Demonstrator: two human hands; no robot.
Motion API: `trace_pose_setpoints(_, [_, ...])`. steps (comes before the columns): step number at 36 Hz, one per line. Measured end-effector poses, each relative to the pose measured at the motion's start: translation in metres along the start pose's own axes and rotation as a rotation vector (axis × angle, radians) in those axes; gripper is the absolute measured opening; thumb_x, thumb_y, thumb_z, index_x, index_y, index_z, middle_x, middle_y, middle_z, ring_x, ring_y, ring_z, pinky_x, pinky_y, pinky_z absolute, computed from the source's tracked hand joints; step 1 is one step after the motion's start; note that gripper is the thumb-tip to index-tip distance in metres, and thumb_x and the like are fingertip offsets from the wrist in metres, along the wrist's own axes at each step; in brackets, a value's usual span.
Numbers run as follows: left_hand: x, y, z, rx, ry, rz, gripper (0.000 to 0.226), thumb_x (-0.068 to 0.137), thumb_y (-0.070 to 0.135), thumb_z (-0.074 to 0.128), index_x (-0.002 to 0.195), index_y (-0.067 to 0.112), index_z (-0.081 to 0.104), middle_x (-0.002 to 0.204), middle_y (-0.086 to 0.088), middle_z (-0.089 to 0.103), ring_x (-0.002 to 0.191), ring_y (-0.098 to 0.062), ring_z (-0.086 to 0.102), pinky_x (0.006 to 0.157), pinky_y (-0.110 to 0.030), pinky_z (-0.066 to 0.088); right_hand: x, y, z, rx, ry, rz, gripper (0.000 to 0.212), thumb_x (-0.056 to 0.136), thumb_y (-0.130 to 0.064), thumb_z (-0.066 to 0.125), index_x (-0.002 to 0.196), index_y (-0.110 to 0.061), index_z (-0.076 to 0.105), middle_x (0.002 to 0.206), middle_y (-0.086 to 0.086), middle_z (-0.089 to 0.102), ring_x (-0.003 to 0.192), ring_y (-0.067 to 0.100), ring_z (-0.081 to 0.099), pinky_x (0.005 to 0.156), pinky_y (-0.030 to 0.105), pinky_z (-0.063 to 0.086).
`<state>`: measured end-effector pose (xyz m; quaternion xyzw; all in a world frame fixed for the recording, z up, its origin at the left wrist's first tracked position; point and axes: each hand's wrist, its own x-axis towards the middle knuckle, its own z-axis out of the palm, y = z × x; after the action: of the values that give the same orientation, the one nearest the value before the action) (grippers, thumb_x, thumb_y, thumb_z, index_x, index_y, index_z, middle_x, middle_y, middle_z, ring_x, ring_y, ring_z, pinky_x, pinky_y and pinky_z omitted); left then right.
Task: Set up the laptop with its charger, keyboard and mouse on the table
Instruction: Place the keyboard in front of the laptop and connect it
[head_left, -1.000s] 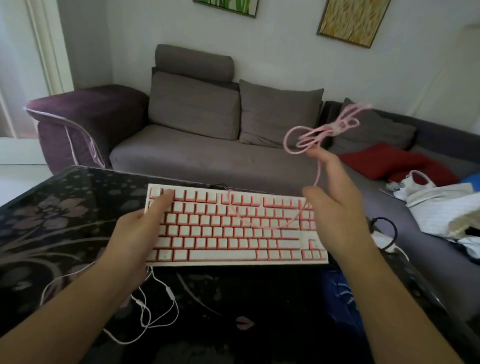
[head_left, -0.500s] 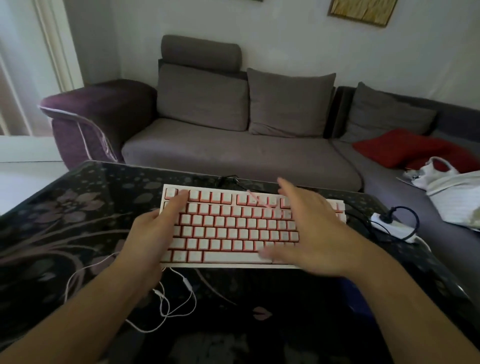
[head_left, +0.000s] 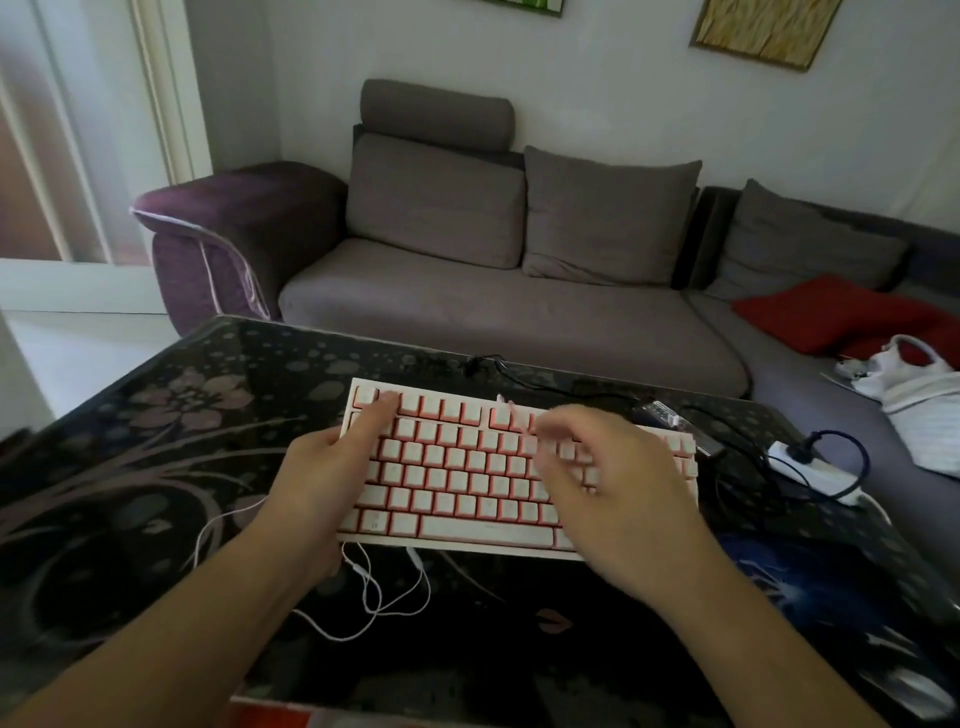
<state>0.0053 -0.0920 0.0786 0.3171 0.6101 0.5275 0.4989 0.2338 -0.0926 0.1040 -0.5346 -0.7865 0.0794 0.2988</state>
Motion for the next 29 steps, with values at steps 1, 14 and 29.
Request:
trace_pose_setpoints(1, [0.000, 0.000, -0.001, -0.001, 0.003, 0.000, 0.042, 0.096, 0.058, 0.063, 0.104, 0.019, 0.078, 0.083, 0.000, 0.083, 0.067, -0.018, 0.080, 0.066, -0.037, 0.056, -0.001, 0.002, 0.006, -0.061, -0.042, -0.021, 0.038, 0.101, -0.037, 0.062, 0.139, -0.038, 0.060, 0.139, -0.026, 0.058, 0.129, -0.008, 0.048, 0.111, 0.014, 0.035])
trace_pose_setpoints(14, [0.001, 0.000, -0.003, -0.045, 0.042, -0.033, 0.040, 0.095, 0.057, 0.065, 0.103, 0.021, 0.078, 0.082, 0.002, 0.082, 0.076, -0.021, 0.080, 0.069, -0.038, 0.057, -0.003, -0.009, 0.029, -0.224, -0.229, -0.149, 0.107, 0.087, -0.056, 0.077, 0.166, -0.032, 0.008, 0.172, -0.013, 0.004, 0.161, 0.009, -0.001, 0.133, 0.040, 0.013])
trace_pose_setpoints(29, [0.001, 0.010, -0.023, 0.062, -0.255, -0.073, 0.055, 0.091, 0.066, 0.060, 0.117, 0.021, 0.077, 0.104, -0.007, 0.083, 0.095, -0.028, 0.081, 0.090, -0.048, 0.060, 0.012, 0.012, 0.037, -0.372, -0.346, -0.138, 0.152, 0.061, -0.066, 0.087, 0.158, -0.041, -0.028, 0.163, -0.005, 0.014, 0.152, 0.023, 0.017, 0.127, 0.048, 0.018])
